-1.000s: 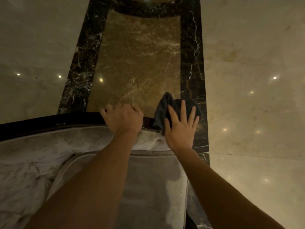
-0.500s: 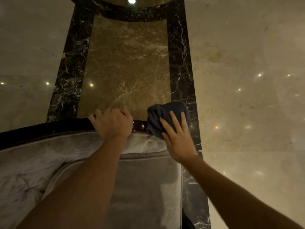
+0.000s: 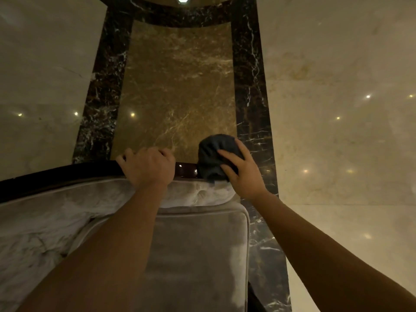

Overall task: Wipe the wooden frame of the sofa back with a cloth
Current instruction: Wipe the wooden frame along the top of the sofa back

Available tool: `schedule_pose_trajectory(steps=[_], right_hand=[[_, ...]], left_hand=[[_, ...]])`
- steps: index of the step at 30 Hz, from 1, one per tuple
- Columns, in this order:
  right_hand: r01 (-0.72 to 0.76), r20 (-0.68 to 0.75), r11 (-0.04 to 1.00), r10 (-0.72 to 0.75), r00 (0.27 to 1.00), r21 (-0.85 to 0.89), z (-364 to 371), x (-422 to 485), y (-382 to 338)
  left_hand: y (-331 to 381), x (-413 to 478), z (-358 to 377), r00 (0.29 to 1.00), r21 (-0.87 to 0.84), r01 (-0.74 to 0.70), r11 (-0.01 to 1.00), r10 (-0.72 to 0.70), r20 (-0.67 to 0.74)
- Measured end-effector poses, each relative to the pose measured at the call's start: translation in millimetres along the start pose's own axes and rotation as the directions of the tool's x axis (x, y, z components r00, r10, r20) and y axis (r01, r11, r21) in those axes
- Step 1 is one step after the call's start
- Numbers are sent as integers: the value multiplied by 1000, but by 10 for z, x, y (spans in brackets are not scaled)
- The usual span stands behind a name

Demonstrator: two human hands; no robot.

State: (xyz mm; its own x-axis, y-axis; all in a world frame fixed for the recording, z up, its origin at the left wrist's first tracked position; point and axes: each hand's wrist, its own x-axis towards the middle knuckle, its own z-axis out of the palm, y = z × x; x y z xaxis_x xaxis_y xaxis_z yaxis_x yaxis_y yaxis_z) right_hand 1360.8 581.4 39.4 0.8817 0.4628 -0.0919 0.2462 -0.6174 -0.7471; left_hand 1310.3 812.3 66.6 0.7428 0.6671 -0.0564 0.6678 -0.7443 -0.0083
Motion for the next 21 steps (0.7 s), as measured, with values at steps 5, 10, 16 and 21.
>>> schedule_pose_trajectory(steps=[5,10,16,21], right_hand=[[60,132,928,-12,991,-367,208,426,-368],[232,300,953,-168,939,-193,-12,-174,-384],[208,264,978,-198,944,-10,-382,-730,-818],[353,315,934,-354,881,62,-462,-1207,-1329]], left_hand=[[11,-35,-55,998,47,8,999,-11,70],[11,-174,-212,977,80,-16,997,-1,213],[325,-1333,-466,955,-745,256,616,-44,292],[-23,-1853,-858,641,-629,753,-193,2,767]])
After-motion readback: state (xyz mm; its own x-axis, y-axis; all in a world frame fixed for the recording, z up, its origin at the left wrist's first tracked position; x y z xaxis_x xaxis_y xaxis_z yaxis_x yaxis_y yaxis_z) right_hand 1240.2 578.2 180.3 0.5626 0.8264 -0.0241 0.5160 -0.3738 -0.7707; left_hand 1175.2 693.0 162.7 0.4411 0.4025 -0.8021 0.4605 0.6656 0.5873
